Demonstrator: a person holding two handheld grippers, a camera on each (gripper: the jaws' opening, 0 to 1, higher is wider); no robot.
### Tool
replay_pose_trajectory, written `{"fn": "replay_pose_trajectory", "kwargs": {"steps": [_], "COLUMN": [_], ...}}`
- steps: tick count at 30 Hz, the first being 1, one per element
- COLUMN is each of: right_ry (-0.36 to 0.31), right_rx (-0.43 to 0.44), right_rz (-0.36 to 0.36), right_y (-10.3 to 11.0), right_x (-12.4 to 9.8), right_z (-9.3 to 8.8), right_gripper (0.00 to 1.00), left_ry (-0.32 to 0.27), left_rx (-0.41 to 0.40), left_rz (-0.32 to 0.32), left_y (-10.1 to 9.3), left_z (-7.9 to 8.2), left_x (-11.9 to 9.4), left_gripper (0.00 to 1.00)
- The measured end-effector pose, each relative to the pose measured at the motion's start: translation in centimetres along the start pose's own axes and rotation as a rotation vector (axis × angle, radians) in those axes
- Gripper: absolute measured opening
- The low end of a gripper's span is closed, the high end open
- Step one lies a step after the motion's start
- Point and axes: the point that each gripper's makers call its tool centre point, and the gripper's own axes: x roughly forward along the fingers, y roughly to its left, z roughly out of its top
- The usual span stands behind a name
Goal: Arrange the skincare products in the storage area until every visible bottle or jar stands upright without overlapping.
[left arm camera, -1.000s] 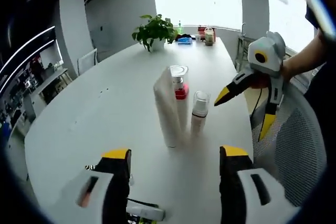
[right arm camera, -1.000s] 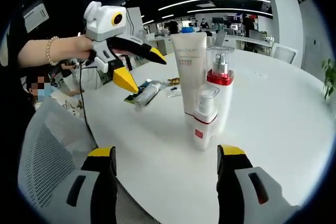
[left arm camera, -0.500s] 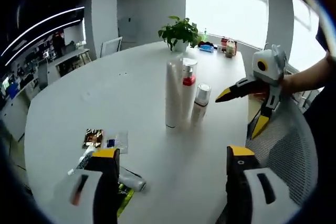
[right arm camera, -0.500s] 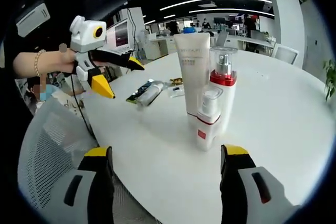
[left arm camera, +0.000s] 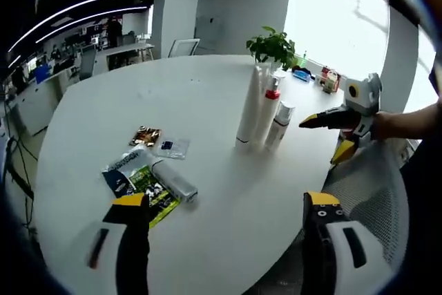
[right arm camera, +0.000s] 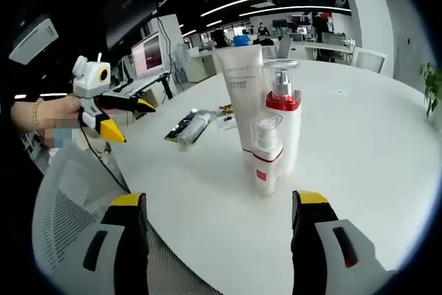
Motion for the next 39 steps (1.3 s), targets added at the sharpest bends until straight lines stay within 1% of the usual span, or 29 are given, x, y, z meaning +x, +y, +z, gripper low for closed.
{"fn": "replay_pose_trajectory", "kwargs": {"steps": [1, 5, 11, 18, 22, 25, 28, 30, 33, 36, 39], "right_ry": [0.002, 0.000, 0.000, -0.012, -0.023, -0.024, -0.031, -0.034, -0.035, -0.037, -0.038], "right_rx": [-0.001, -0.009, -0.001, 0.004, 0.013, 0.014, 0.018, 0.017, 0.017, 0.019, 0.022], "right_rz": [-0.001, -0.001, -0.004, -0.005, -0.010, -0.014, -0.012, -0.012, -0.010, -0.010, -0.010], "right_y": [0.0, 0.1, 0.5, 1.0, 1.0, 1.0, 1.2, 1.3, 1.3, 1.2, 1.2], "right_x": [-0.1, -0.3, -0.8, -1.5, -1.7, -1.9, -2.0, -2.0, -2.0, -2.1, -2.1], "right_z": [0.0, 0.1, 0.2, 0.6, 0.8, 0.8, 1.0, 0.9, 1.0, 1.0, 1.0], "right_gripper": [0.89, 0.91, 0.94, 0.97, 0.99, 0.99, 1.00, 0.99, 0.99, 0.99, 0.99], "left_ry": [-0.007, -0.022, -0.041, -0.046, -0.051, -0.059, -0.063, -0.049, -0.051, -0.045, -0.042], "left_rx": [-0.018, -0.052, -0.075, -0.116, -0.139, -0.142, -0.143, -0.138, -0.130, -0.130, -0.128], "left_rz": [0.013, 0.038, 0.072, 0.103, 0.114, 0.119, 0.123, 0.131, 0.136, 0.136, 0.134], "left_y": [0.4, 0.9, 0.8, 0.6, 0.5, 0.0, 0.2, 0.4, 0.4, 0.0, 0.0], "left_z": [-0.1, -0.6, -1.1, -2.1, -2.4, -2.5, -2.6, -2.9, -2.8, -2.8, -2.8], "left_x": [-0.3, -1.1, -2.2, -3.7, -4.1, -4.4, -4.4, -4.4, -4.4, -4.3, -4.2], "left_gripper": [0.89, 0.90, 0.93, 0.94, 0.94, 0.95, 0.96, 0.96, 0.96, 0.95, 0.95]}}
